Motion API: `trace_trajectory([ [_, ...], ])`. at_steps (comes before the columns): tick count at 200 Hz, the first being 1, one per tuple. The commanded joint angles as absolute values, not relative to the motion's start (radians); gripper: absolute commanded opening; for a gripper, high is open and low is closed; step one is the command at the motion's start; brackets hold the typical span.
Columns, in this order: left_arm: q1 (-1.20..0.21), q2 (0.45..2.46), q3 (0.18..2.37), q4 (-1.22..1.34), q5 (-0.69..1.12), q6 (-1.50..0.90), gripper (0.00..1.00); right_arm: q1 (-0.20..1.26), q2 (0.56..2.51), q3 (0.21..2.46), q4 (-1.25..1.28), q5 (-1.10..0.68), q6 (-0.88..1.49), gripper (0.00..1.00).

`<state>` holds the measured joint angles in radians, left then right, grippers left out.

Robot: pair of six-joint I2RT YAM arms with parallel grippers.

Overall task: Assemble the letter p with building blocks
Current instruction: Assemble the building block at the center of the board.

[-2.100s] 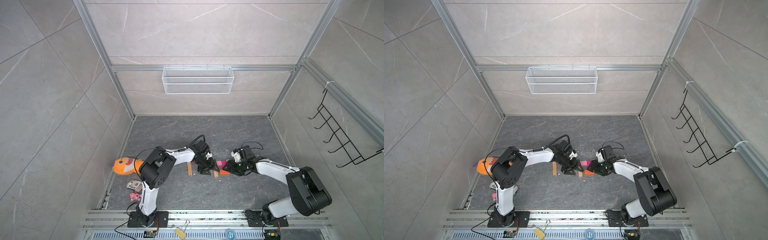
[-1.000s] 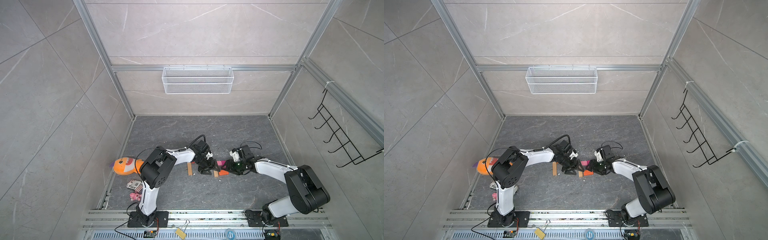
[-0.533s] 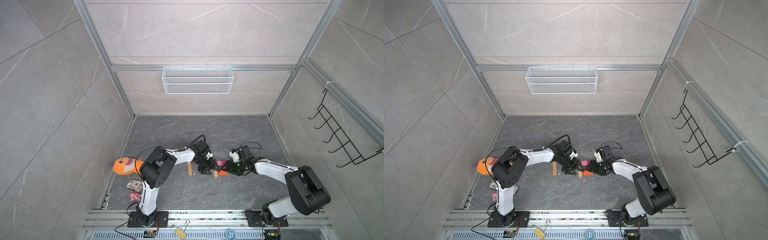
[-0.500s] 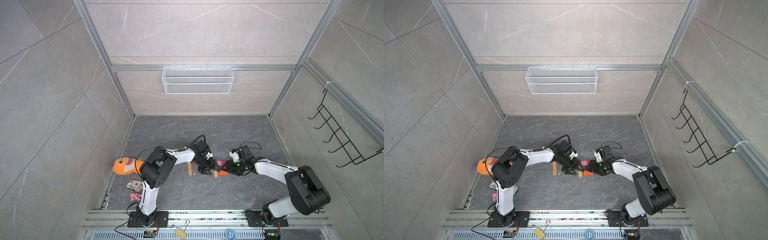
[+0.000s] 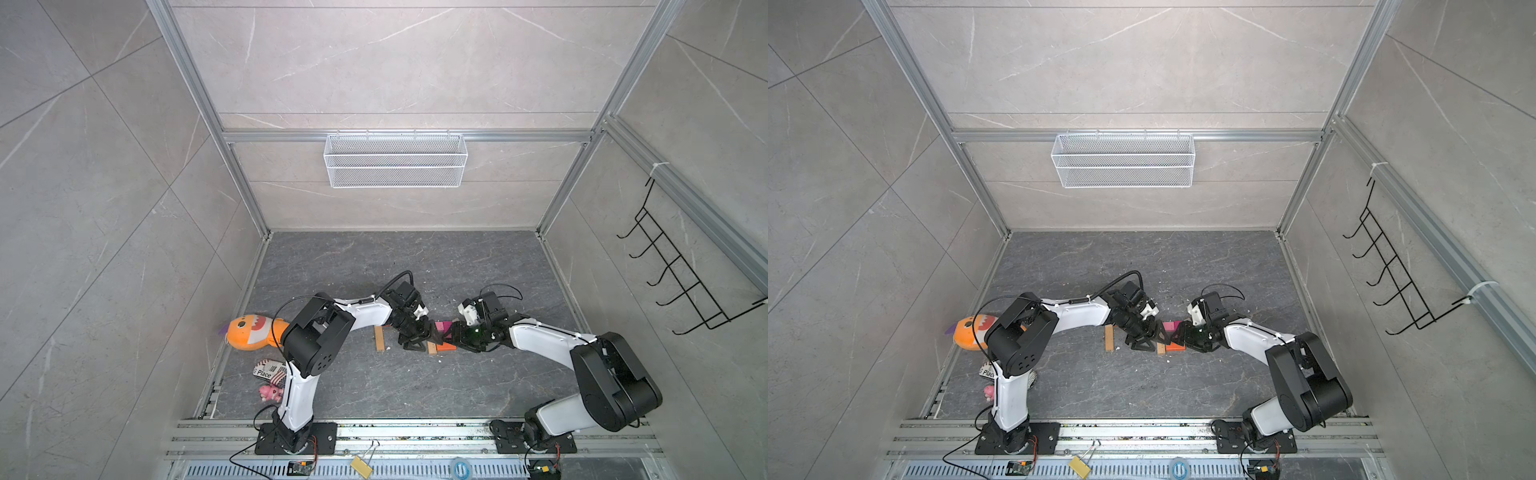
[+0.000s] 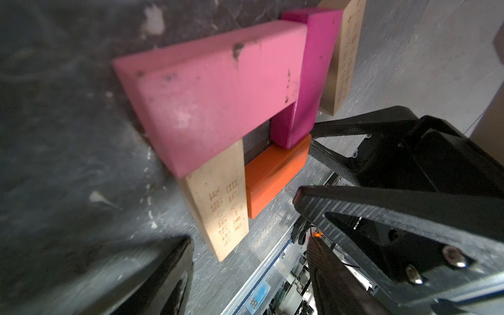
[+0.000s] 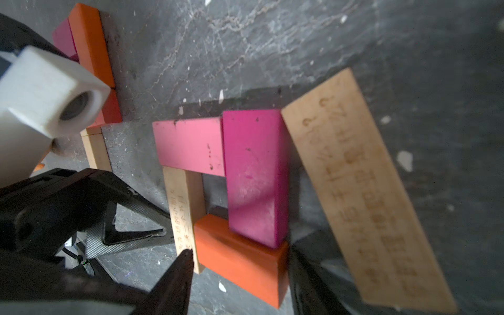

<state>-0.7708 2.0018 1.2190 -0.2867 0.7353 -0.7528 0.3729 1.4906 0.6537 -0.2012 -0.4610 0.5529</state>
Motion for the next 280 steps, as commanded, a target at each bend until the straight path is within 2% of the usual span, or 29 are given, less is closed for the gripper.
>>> trace_trajectory([
  [1, -0.774, 2.022, 1.236, -0.282, 0.752, -0.759, 0.69, 0.379, 1.488, 0.651, -0.221, -0.462, 0.549, 0.58],
  [196, -0.776, 2.040, 1.235, -0.265, 0.755, -0.772, 0.69, 0.388, 1.514, 0.661, -0.205, -0.479, 0.548, 0.59],
  [242, -0.775, 2.034, 1.233, -0.273, 0.741, -0.775, 0.69, 0.387, 1.492, 0.666, -0.239, -0.411, 0.551, 0.59],
  [280, -0.772, 2.027, 1.220, -0.272, 0.721, -0.789, 0.69, 0.384, 1.471, 0.694, -0.301, -0.333, 0.555, 0.66],
])
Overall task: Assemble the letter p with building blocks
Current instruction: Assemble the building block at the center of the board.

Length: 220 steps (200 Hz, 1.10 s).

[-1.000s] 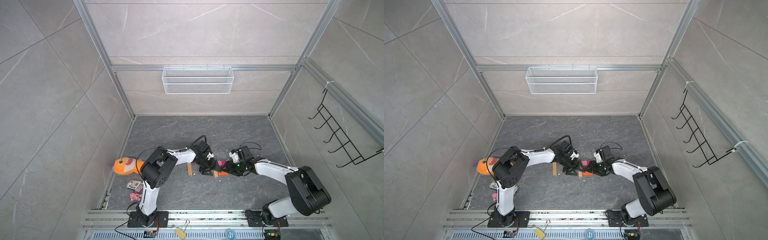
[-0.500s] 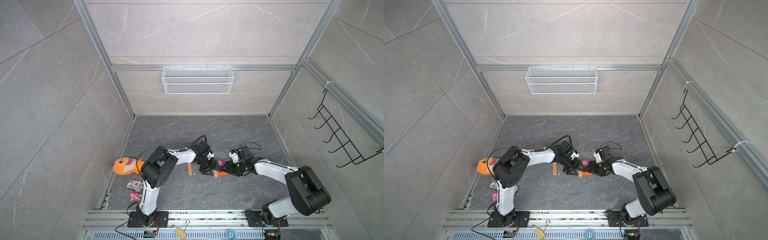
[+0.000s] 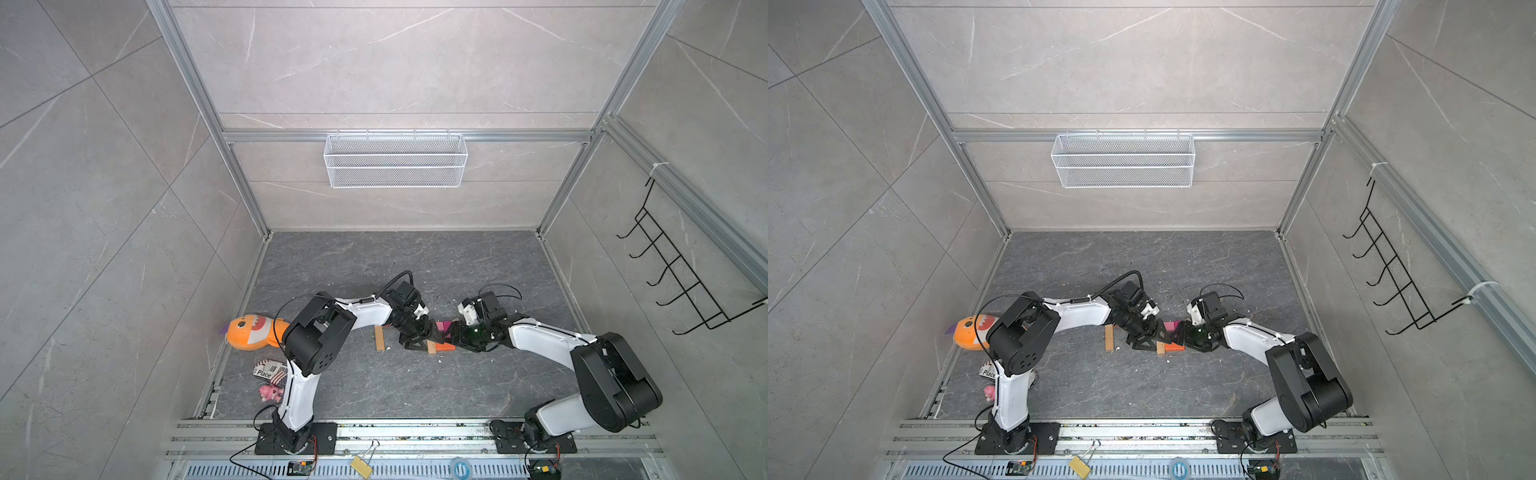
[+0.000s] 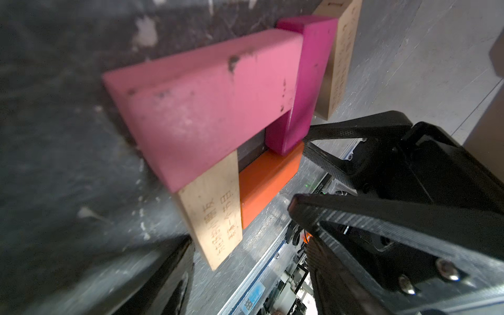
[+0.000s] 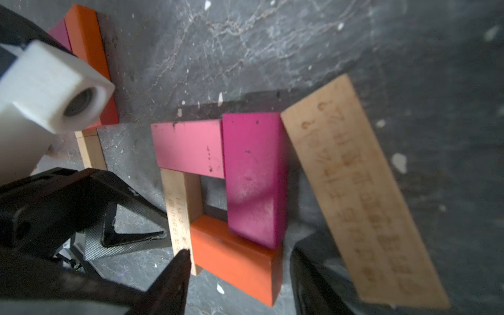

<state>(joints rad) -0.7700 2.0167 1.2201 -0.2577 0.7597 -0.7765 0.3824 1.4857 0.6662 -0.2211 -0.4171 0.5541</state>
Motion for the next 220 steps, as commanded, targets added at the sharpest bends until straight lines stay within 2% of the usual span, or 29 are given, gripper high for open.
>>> trace_trajectory([
  [1, -0.773, 2.028, 1.220, -0.272, 0.721, -0.789, 0.69, 0.384, 1.471, 0.695, -0.302, -0.333, 0.554, 0.66],
  [60, -0.762, 2.025, 1.197, -0.247, 0.728, -0.812, 0.69, 0.364, 1.553, 0.771, -0.290, -0.377, 0.553, 0.73],
  [220, -0.752, 2.039, 1.197, -0.230, 0.744, -0.825, 0.69, 0.341, 1.700, 0.855, -0.191, -0.393, 0.588, 0.75],
])
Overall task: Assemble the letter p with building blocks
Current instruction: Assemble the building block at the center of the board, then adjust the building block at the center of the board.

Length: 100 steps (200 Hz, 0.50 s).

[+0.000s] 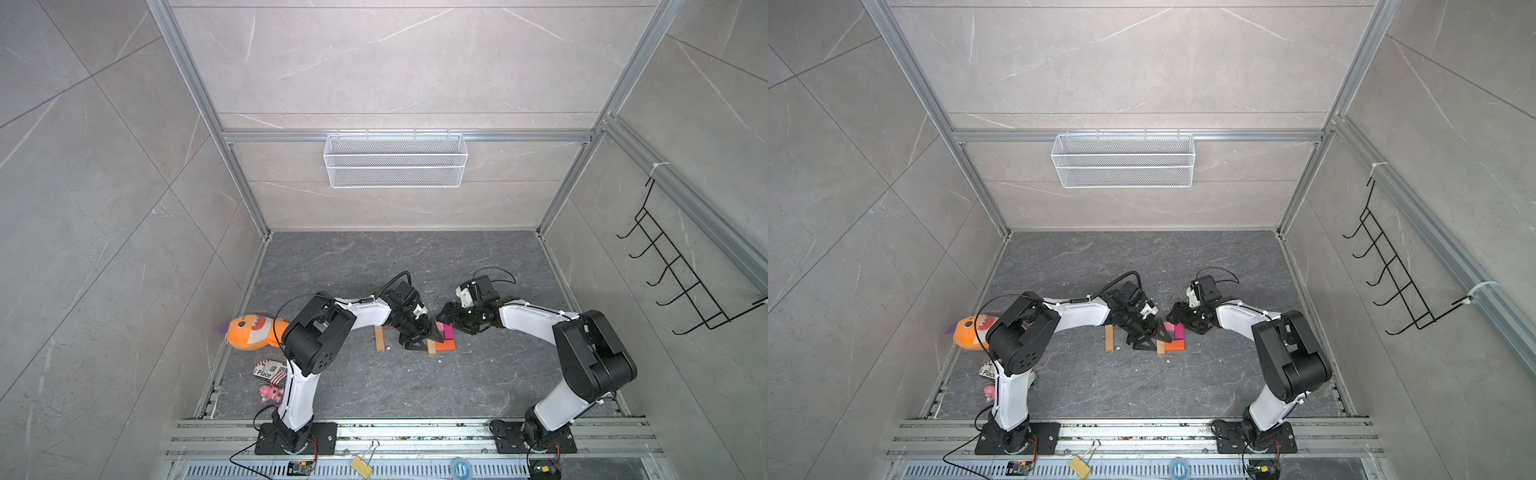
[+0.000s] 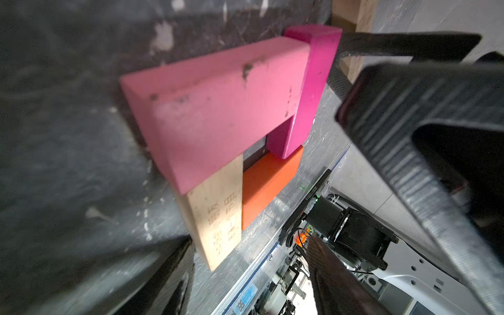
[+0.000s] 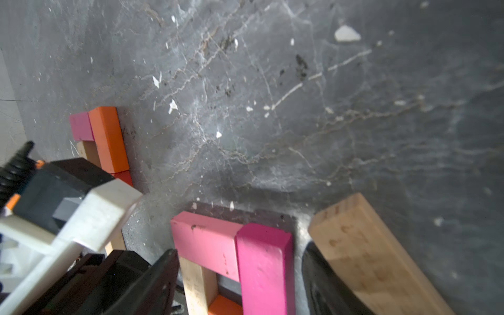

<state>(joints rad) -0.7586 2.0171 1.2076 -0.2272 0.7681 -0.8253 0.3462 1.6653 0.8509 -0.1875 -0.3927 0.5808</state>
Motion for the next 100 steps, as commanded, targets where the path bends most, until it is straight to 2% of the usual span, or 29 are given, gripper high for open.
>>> trace_trajectory([
  [1, -0.753, 2.040, 1.197, -0.230, 0.744, -0.825, 0.69, 0.342, 1.701, 0.855, -0.191, -0.394, 0.587, 0.75],
  [100, -0.751, 2.051, 1.203, -0.227, 0.747, -0.829, 0.69, 0.344, 1.718, 0.839, -0.160, -0.420, 0.587, 0.75],
])
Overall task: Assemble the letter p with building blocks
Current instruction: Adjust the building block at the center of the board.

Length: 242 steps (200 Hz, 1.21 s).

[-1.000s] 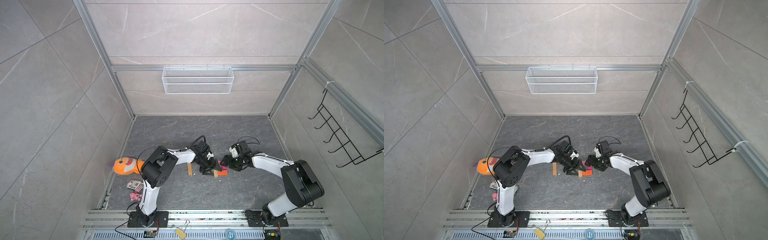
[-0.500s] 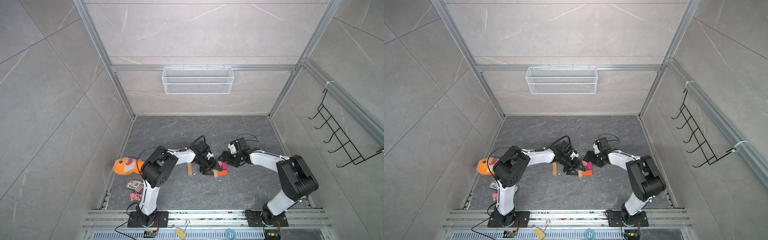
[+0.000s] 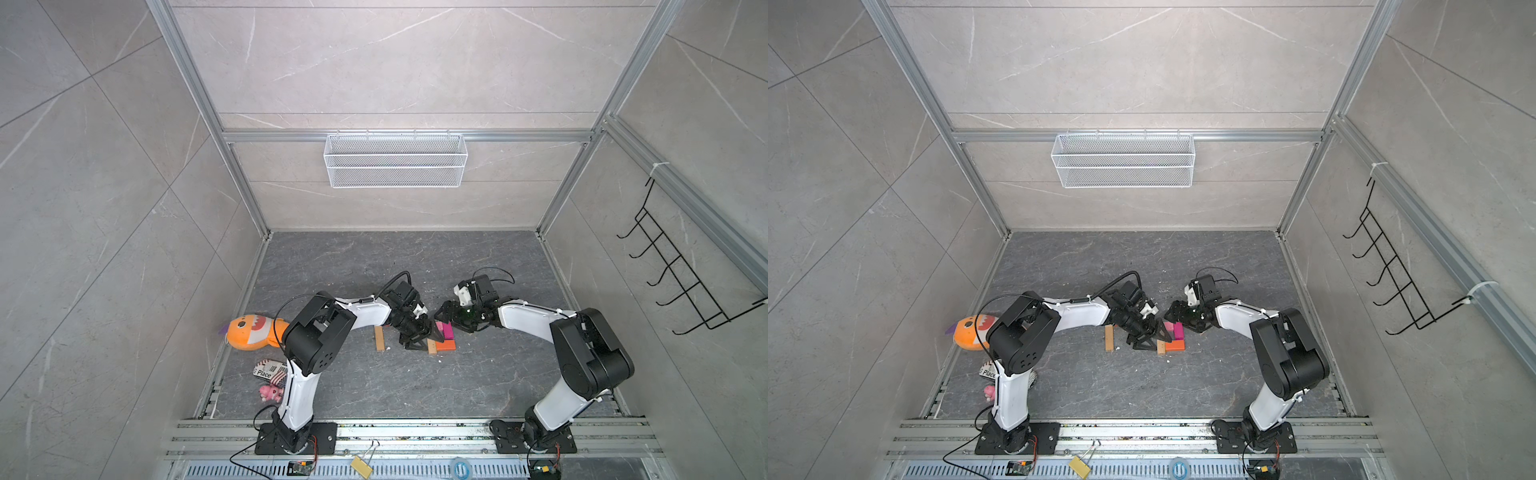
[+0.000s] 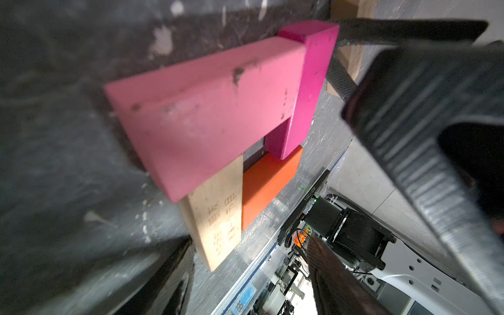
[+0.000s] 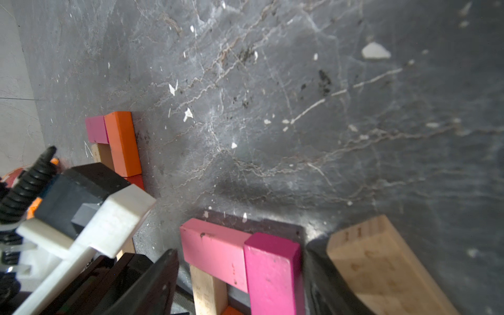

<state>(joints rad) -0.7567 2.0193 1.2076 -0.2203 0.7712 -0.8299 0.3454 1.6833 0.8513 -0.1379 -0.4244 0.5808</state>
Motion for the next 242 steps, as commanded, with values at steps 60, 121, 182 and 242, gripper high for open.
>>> trace_trajectory([
  [60, -0.751, 2.043, 1.195, -0.232, 0.731, -0.831, 0.69, 0.344, 1.656, 0.825, -0.199, -0.358, 0.593, 0.74],
  [121, -0.739, 1.974, 1.167, -0.230, 0.729, -0.834, 0.69, 0.344, 1.457, 0.754, -0.303, -0.308, 0.582, 0.67],
  [182, -0.724, 1.892, 1.157, -0.268, 0.698, -0.823, 0.69, 0.418, 1.333, 0.597, -0.329, -0.318, 0.608, 0.31],
  [242, -0.704, 1.951, 1.197, -0.241, 0.622, -0.876, 0.69, 0.429, 1.293, 0.506, -0.282, -0.326, 0.645, 0.27],
])
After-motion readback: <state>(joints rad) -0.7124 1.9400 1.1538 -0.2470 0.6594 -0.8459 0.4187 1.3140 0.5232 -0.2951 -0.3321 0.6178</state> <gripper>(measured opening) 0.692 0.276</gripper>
